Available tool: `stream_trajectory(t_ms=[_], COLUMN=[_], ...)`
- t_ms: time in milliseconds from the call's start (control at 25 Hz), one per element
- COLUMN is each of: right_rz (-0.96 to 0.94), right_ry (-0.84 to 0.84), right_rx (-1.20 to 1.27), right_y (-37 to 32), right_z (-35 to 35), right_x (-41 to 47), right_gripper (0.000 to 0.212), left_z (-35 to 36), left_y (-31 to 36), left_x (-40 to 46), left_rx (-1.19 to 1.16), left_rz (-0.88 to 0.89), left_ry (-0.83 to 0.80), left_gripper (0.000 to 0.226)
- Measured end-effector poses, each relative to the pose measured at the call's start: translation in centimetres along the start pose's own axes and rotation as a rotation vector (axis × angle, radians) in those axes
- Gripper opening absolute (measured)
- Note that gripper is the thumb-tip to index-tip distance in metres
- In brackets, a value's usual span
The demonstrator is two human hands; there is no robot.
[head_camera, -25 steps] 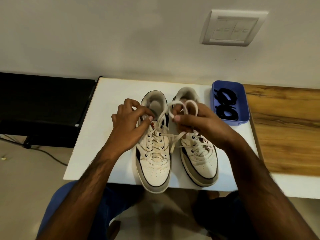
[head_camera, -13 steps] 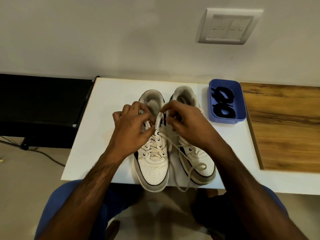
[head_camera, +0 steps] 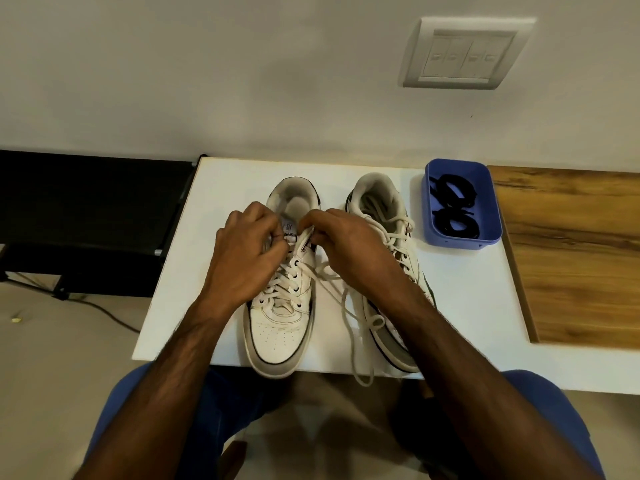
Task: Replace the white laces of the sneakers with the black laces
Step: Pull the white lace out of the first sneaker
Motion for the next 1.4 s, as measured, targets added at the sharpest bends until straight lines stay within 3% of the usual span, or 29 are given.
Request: stream_trajectory(t_ms=[200,280,360,440,520,800,1040,1200,1280,1360,1400], right_rz=[-0.038,0.093,0.362,0.596,0.651,0.582,0.54,0.39,0.298,0.35,0.364], right_ry=[0.015,0.182,0.245,0.07,-0.045,0.09,0.219,0.319,0.284,0.137,0.101], right_rx=[-0.114,-0.238,-0.366,-0.349,-0.234,-0.169,-0.077,-0.436,-0.137,0.255,0.321], right_y=[0.3,1.3,2.4,3.3,4.0,6.0,8.4,5.7,3.1,1.0,0.7], right_z=[-1.3,-3.4,-5.1,-4.8,-3.5,-3.7,-4.3,-4.3,-3.5,-2.2,-1.5], right_x=[-0.4,-1.5,-3.4,-5.0,-5.6,-2.7,-1.7,-2.2,-2.3,-2.0,-1.7], right_gripper=[0.05,0.06,0.08,0.102,0.107,0.1,0.092,0.075,0.056,0.045,0.043], left_z=[0.2,0.1,0.2,0.6,0.9,1.3,2.5,2.2,2.2,2.2,2.2], left_y=[-0.4,-0.6,-0.8,-0.9,-1.0,-0.3,0.4,-0.1,0.0,0.6,0.8], left_x=[0.0,0.0,0.1,0.3,0.4,0.3,0.3,0.5,0.4,0.1,0.0], left_rx=[0.018,-0.047,-0.083,-0.083,-0.072,-0.09,-0.088,-0.133,-0.119,-0.1,-0.092], left_rz=[0.05,0.071,0.097,0.101,0.114,0.114,0.121,0.122,0.132,0.137,0.139], left_ry=[-0.048,-0.048,-0.044,-0.041,-0.041,0.026,0.057,-0.005,0.017,0.034,0.033], left_gripper=[0.018,0.023,0.03,0.023,0.018,0.009,0.013,0.025,0.018,0.014,0.014])
Point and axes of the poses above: each hand's wrist, its own x-axis towards the middle knuckle, its own z-axis out of the palm, y = z × x, the point moved 2 cm from there along x, towards the middle knuckle, and after that the axes turned 3 degrees about -z, right-handed, at the moved point
